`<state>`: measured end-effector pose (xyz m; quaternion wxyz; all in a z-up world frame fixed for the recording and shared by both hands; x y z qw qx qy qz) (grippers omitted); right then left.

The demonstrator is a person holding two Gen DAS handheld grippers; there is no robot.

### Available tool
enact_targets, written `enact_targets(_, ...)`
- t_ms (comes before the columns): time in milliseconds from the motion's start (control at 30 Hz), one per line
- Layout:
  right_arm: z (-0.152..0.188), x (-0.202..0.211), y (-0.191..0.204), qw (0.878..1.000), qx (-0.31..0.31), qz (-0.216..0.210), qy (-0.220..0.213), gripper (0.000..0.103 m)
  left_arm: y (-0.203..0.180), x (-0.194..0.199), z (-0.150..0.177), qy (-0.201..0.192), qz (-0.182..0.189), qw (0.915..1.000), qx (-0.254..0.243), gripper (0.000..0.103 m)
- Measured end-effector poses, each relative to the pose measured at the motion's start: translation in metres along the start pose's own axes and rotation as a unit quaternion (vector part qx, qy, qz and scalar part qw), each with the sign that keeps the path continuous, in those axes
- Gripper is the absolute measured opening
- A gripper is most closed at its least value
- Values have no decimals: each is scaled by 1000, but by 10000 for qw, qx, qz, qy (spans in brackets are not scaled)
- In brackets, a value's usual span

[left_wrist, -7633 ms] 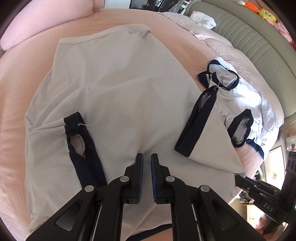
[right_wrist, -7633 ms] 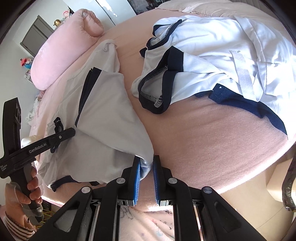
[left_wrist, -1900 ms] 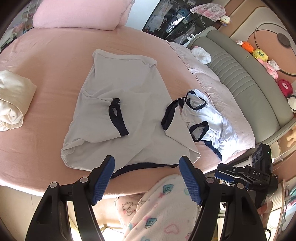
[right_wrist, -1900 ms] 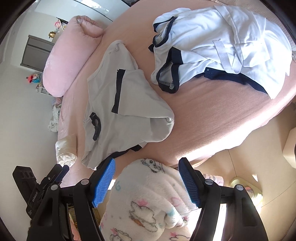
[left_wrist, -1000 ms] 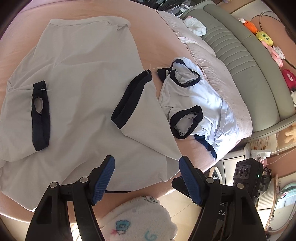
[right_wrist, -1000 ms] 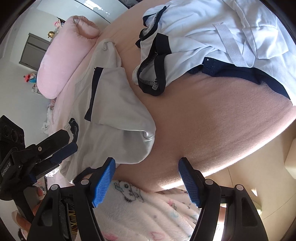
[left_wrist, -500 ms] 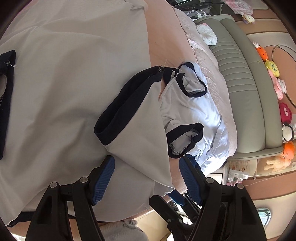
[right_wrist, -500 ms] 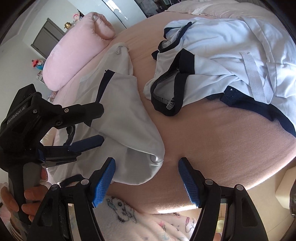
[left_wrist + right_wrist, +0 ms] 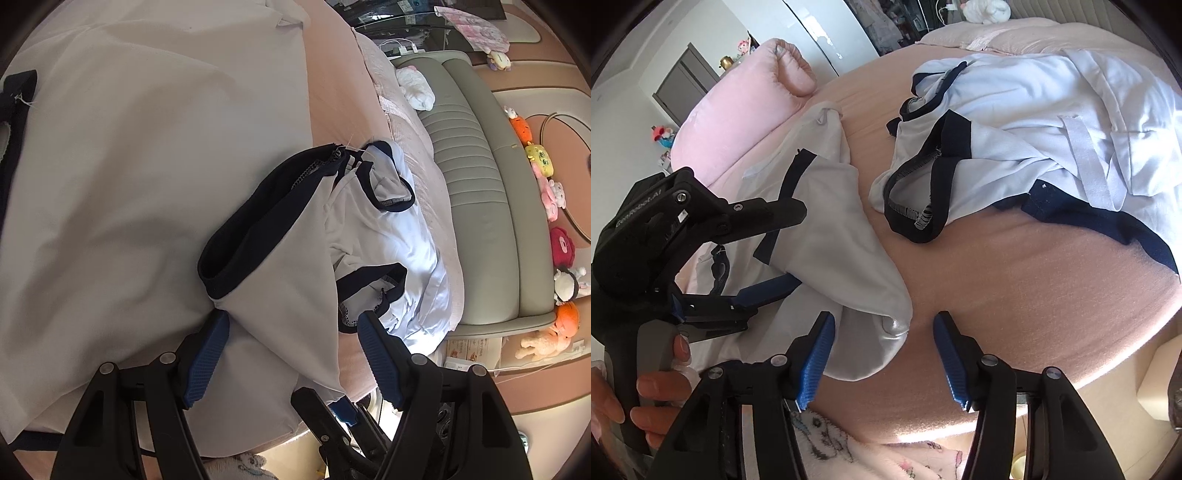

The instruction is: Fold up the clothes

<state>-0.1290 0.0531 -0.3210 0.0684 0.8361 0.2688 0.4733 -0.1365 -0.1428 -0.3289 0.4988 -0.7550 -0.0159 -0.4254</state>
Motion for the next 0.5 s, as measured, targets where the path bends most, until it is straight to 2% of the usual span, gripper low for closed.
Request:
enact_targets(100,1,1,4,9996,193,205,-20,39,0,-3,-3,-79,26,9999,77,71)
enact_targets(267,0,4,1,9996,66,232,-113,28,-6,-7,-7,-286,-78,9996,-39,70)
enact_targets(300,0,4,1,9997,59,215,-118,26,-7,-8,-7,-325,-112,9994,-77,66)
enact_targets(333,-1,4,1,9997,69,209,-116,25,-9,-9,-8,-364,-147,9992,-115,62)
enact_targets(367,-1,4,2,9997,85,206,-113,24,-10,-10,-8,-403,-181,9989,-153,48)
enact_targets(400,-1,5,3,9997,118,207,-102,23,-11,-11,-8,-444,-257,9984,-225,27)
enact_targets(433,-1,4,4,9996,158,209,-88,23,-11,-11,-8,-473,-322,9979,-289,17)
enact_targets(467,-1,4,5,9996,197,211,-74,23,-9,-12,-7,-485,-319,9979,-296,11)
enact_targets(500,-1,4,6,9995,236,214,-60,23,-8,-12,-7,-498,-315,9978,-303,10)
Point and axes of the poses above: each gripper's, at about its wrist camera, not at the fingertips, and x roughly against the way its jaws point, y to its left, z to its underside, the point moved 1 cm from there along -x, roughly the way its jaws point, and after that the axes turned 3 degrees about -y, right-handed, at the moved point
